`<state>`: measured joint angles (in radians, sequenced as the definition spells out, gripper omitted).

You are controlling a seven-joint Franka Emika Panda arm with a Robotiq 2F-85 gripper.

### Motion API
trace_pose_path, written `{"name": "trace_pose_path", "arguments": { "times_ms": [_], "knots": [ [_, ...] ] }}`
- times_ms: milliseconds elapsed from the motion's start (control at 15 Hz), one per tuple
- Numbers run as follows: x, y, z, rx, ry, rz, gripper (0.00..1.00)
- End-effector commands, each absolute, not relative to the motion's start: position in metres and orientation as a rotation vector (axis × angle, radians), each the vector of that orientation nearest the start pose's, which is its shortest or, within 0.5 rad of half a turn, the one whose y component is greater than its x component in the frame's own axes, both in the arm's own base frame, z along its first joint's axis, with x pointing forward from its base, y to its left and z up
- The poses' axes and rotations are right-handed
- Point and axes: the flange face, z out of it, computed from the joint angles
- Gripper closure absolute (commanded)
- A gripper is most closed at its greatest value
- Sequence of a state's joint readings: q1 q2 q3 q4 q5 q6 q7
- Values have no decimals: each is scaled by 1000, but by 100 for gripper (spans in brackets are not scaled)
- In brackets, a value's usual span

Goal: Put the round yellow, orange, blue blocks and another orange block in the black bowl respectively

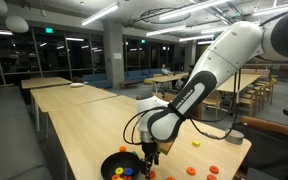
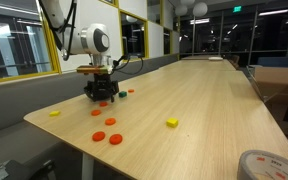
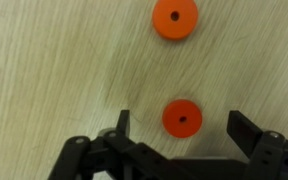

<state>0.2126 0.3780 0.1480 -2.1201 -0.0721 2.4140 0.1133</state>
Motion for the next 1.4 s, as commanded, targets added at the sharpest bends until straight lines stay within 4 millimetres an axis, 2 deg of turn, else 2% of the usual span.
{"name": "trace_pose_path", "arguments": {
  "times_ms": [0,800,867,933,1000,1200,1333],
  "knots": [
    [539,202,228,-3112,-472,126,0],
    [544,202,219,-3117,-483,145,0],
    [544,202,219,-3121,-483,138,25],
    [544,202,219,-3127,-486,141,25],
    [545,202,219,-3128,-490,140,32],
    [547,201,222,-3132,-499,134,58],
    [549,201,224,-3132,-504,134,71]
  ]
}}
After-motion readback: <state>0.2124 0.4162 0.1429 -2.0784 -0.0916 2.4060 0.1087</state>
